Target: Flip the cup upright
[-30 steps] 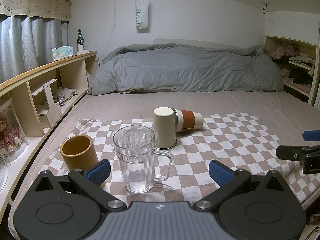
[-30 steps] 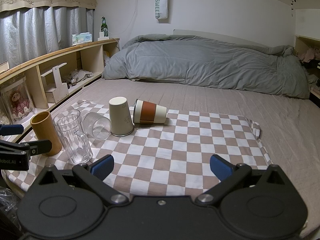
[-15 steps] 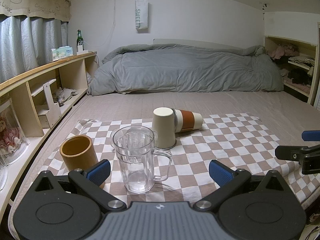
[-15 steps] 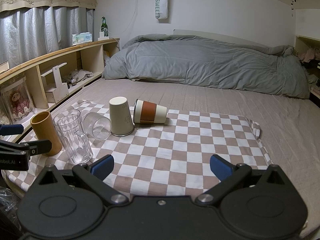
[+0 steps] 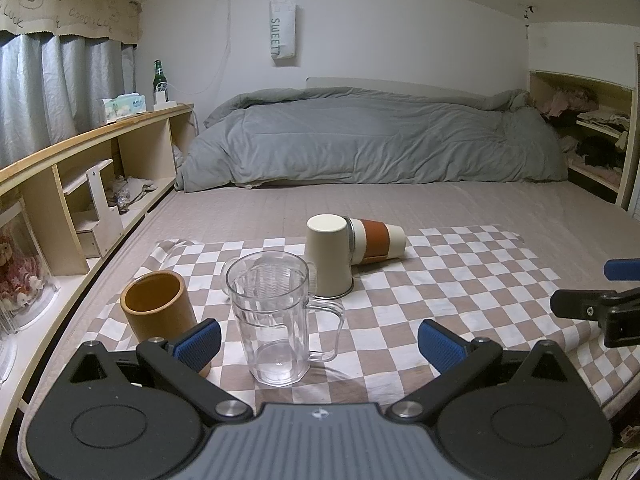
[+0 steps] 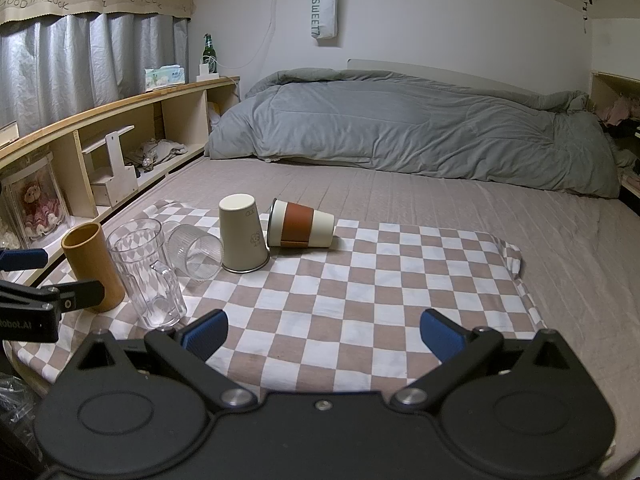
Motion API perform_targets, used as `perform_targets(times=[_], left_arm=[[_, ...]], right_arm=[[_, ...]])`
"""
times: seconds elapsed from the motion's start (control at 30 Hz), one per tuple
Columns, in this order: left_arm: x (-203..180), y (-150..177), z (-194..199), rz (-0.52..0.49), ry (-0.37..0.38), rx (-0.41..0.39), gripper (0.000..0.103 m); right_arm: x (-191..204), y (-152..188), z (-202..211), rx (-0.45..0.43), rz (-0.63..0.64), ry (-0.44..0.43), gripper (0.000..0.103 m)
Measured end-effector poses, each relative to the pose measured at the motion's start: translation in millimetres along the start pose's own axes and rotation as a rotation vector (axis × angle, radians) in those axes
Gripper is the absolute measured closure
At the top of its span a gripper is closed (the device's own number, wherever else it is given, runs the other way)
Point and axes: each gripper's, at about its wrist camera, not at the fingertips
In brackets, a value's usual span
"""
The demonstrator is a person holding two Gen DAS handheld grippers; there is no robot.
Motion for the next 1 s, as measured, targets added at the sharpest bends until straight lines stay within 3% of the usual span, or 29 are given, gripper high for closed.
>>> perform_targets(times=[1.0], left_arm=[[-7.0,-1.0,-3.1,0.003,0.011,-0.001,0.0]], right_arm=[[0.4,-1.0,-2.3,0.002,-0.003,-0.009,0.0]])
Point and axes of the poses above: each gripper's, at about its wrist camera, not at the fingertips, and z roughly against the way its jaws point, x to its left, y to its underside, and after that the axes turned 1 degree about x, right-handed
